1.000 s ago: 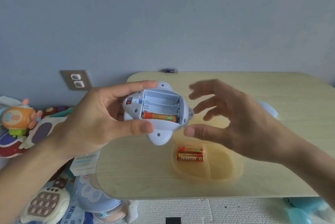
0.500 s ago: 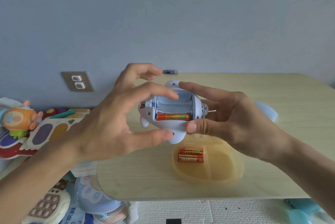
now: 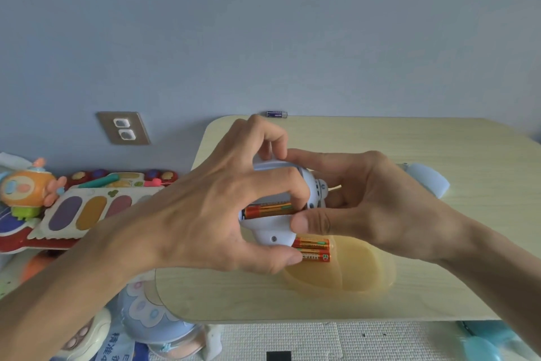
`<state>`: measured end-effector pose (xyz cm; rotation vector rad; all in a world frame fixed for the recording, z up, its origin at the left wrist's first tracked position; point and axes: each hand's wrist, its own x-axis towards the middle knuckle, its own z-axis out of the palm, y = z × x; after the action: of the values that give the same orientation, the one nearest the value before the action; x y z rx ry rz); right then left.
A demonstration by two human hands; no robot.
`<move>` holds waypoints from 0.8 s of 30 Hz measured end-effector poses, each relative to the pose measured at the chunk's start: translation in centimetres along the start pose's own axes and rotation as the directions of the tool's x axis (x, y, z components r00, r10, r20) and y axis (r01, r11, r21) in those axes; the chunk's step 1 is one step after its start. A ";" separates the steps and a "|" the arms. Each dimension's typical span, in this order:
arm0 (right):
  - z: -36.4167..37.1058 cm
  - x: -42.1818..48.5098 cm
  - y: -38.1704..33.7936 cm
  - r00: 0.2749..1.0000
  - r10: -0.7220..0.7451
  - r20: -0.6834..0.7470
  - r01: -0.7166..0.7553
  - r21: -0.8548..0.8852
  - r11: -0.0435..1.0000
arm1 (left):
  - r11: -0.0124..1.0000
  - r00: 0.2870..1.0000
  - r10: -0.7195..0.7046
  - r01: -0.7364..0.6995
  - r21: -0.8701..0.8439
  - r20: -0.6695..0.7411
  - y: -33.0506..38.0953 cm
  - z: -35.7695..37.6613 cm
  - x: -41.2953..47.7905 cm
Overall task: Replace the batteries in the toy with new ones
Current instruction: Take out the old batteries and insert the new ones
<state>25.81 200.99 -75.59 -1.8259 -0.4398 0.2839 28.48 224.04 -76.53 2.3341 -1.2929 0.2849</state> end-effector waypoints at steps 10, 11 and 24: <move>0.9 0.2 -0.3 1.000 0.027 -0.010 -0.028 -0.032 0.999 | 0.994 0.995 -0.025 0.015 -0.112 -0.091 0.1 0.4 0.2; 1.0 0.2 -0.3 0.999 0.038 -0.015 -0.039 -0.042 0.998 | 0.990 0.995 -0.036 0.023 -0.142 -0.091 0.0 0.4 0.3; 0.9 0.0 -0.9 0.996 0.029 -0.087 -0.041 -0.135 0.990 | 0.993 0.981 -0.085 0.068 -0.098 -0.173 -1.1 -0.6 0.0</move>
<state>25.28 202.03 -74.99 -1.9736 -0.3758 0.2038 29.43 224.82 -76.28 2.2201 -1.1052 0.3903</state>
